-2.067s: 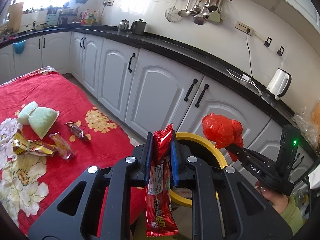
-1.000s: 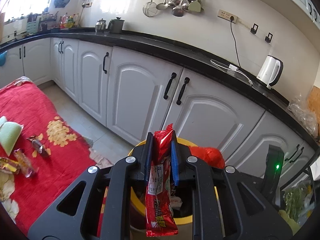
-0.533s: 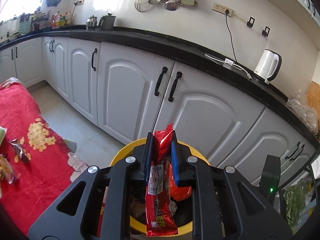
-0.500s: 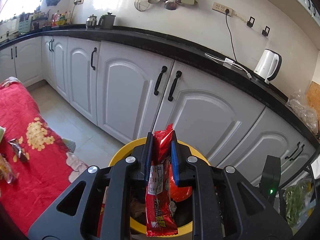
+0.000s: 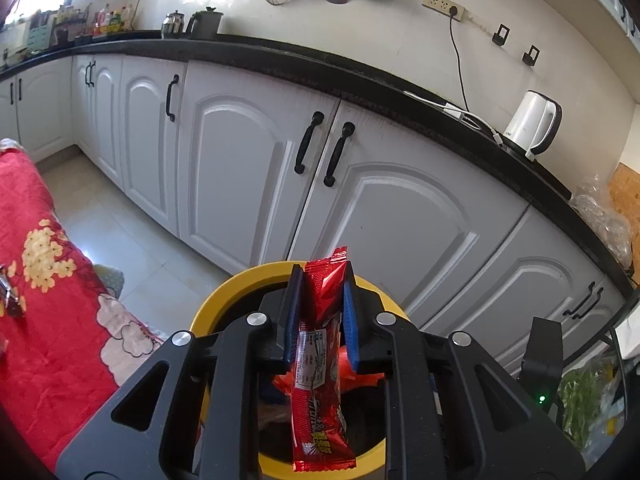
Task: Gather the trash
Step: 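Open both tools to drop the red bag and red wrapper into the bin, then move both tools back toward the remaining trash on the table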
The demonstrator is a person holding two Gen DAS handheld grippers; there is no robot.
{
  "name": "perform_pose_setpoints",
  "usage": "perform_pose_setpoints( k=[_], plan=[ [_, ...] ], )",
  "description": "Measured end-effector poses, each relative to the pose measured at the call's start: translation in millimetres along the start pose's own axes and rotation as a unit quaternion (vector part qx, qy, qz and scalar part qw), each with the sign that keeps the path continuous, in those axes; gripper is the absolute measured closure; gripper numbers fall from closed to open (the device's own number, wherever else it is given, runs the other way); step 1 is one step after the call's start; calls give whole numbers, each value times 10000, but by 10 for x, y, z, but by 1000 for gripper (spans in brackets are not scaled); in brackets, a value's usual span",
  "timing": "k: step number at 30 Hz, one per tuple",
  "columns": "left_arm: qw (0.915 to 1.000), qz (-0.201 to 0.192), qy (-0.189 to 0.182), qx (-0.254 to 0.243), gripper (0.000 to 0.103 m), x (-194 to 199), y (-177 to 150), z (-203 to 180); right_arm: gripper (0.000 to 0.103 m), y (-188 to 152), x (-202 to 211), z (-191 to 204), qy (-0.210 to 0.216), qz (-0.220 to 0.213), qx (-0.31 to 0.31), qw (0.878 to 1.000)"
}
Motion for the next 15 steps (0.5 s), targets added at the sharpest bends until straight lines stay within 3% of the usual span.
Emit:
perform_pose_setpoints(
  k=[2, 7, 11, 13, 15],
  plan=[
    [10000, 15, -3, 43, 89, -6, -2, 16, 53, 13, 22, -29, -36, -49, -47, 10000],
    [9999, 64, 46, 148, 57, 2, -24, 86, 44, 53, 72, -81, -74, -137, -171, 9997],
    [9996, 86, 133, 233, 42, 36, -50, 162, 37, 75, 121, -93, -92, -213, -237, 9994],
    [9994, 73, 189, 293, 23, 73, -54, 208, 33, 97, 161, -95, -79, -281, -295, 9991],
    [9990, 57, 256, 367, 14, 122, -65, 269, 31, 137, 211, -90, -14, -380, -355, 9986]
  ],
)
Point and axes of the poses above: each gripper's, at about its wrist camera, not at the fingertips, and x roughly against the way its jaws point, z to its left, y to its top, the point moved 10 cm from there along -x, roughly the way its jaws point, and after that the axes turned 6 degrees about z, right-handed, at the moved point
